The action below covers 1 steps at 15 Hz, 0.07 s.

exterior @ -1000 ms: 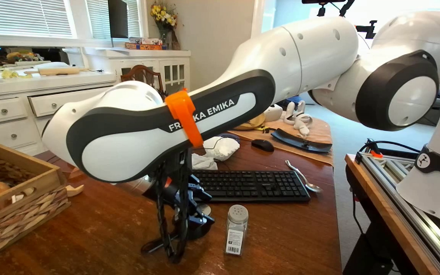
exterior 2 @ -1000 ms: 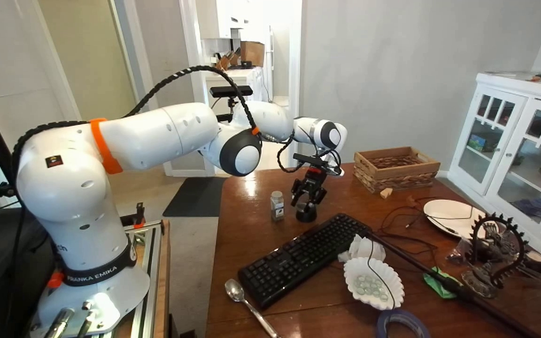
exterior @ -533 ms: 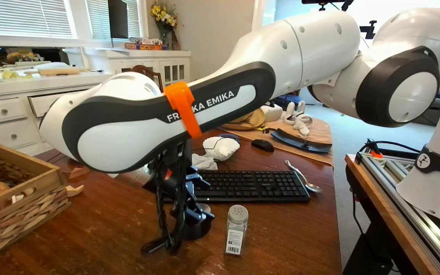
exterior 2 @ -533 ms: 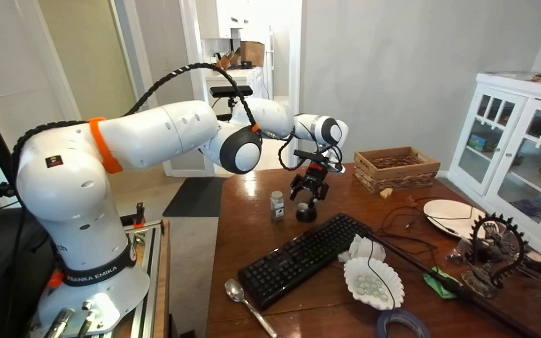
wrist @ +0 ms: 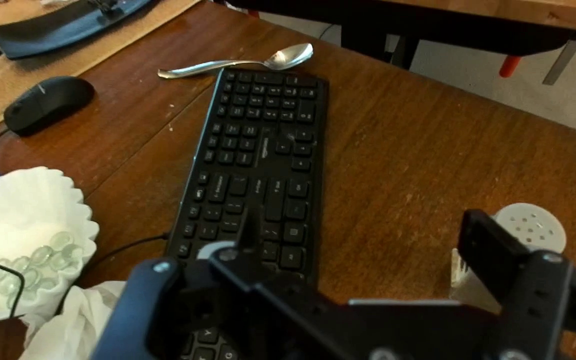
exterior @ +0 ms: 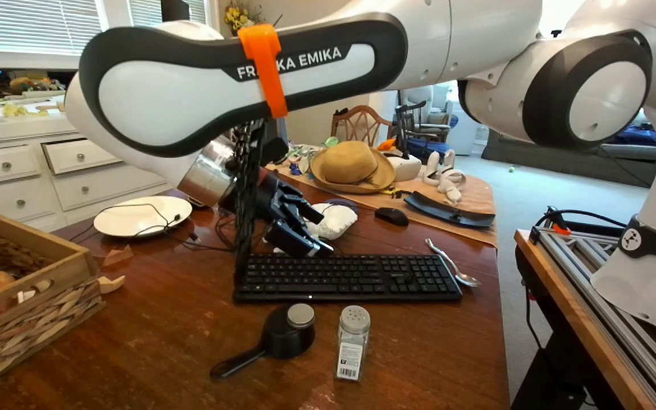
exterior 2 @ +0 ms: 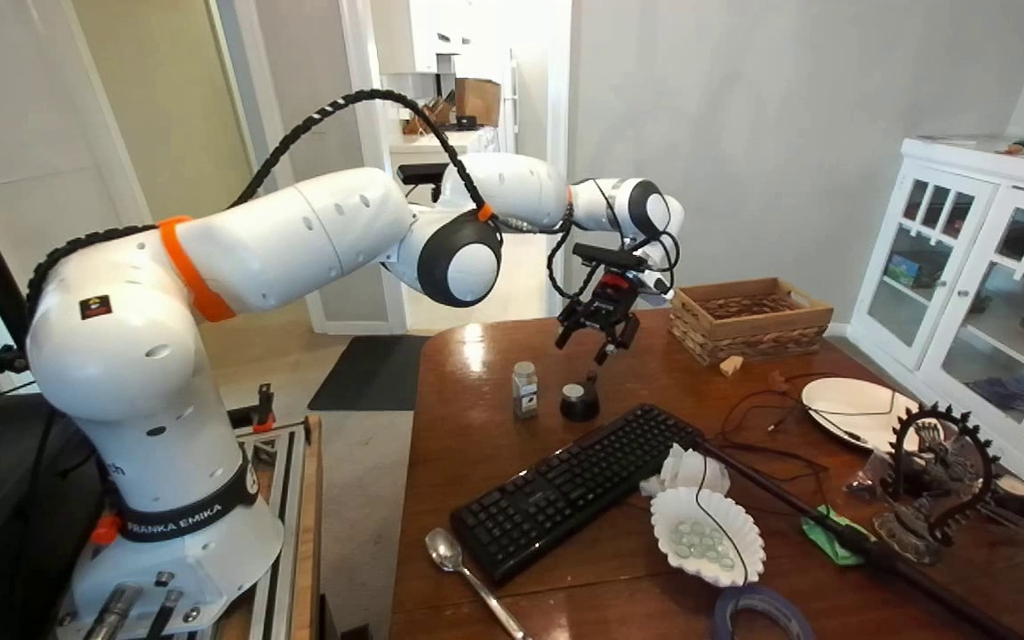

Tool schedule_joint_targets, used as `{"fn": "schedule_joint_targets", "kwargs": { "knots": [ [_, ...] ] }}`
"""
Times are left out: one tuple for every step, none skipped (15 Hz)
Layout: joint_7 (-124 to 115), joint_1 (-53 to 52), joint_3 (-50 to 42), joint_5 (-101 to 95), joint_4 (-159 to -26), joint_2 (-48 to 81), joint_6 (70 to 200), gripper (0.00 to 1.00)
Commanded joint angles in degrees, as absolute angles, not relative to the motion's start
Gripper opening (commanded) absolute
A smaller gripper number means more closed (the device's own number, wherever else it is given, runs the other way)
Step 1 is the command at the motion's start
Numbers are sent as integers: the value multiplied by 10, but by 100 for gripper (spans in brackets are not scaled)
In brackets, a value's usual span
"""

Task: Pick up the lid from the bottle and put it on the table

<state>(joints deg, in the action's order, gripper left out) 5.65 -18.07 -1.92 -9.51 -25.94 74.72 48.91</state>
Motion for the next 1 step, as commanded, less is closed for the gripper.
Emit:
{"fn": "schedule_joint_targets", "kwargs": {
  "knots": [
    [55,-174,-17,-97,-278,732,495,100]
  ]
}}
